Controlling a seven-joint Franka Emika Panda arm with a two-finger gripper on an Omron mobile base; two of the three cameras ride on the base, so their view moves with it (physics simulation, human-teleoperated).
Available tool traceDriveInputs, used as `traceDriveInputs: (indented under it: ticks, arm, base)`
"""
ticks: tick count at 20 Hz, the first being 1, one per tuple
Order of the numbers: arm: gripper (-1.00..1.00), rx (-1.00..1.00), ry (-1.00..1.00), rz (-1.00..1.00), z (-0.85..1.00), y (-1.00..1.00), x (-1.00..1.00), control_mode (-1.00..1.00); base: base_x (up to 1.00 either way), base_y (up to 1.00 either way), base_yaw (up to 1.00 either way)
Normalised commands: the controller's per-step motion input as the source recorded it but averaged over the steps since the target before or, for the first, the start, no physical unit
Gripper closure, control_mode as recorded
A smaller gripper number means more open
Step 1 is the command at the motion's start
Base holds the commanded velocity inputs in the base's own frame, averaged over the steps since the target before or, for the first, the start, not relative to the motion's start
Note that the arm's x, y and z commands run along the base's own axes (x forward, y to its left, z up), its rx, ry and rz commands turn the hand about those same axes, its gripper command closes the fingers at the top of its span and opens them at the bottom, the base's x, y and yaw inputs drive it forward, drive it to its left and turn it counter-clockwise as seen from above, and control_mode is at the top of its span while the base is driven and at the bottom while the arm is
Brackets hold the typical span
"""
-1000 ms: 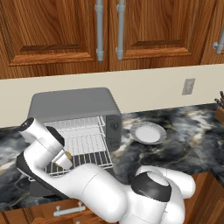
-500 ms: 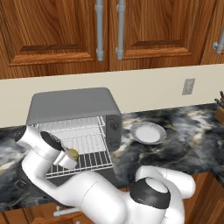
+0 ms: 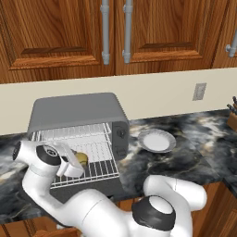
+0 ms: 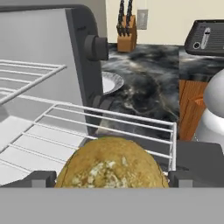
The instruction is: Open the toaster oven door. Place the bread on the bottom rack in the toaster oven and place the chicken drumstick on the top rack.
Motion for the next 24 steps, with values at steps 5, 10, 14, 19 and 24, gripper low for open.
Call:
traceDriveInputs:
  ticks: [5,10,14,19,24]
  arm:
    - [-1.0,0.0,-0.1,0.0,0.34,-0.04,0.11,-1.0]
    - [-1.0,0.0,-0.03,0.0,0.03,0.0,0.11,-1.0]
    - [-1.0,0.0,-0.01,0.05,-0.53,0.0,0.02,-1.0]
    - [-1.0,0.0,0.06,0.1,-0.87,0.08,0.02,-1.0]
    - [-1.0,0.0,0.13,0.14,-0.94,0.27,-0.03,-1.0]
  base:
    - [0.0,0.0,0.0]
    - [0.0,0.0,0.0]
    - [0.0,0.0,0.0]
    - [0.0,0.0,0.0]
    - [0.0,0.0,0.0]
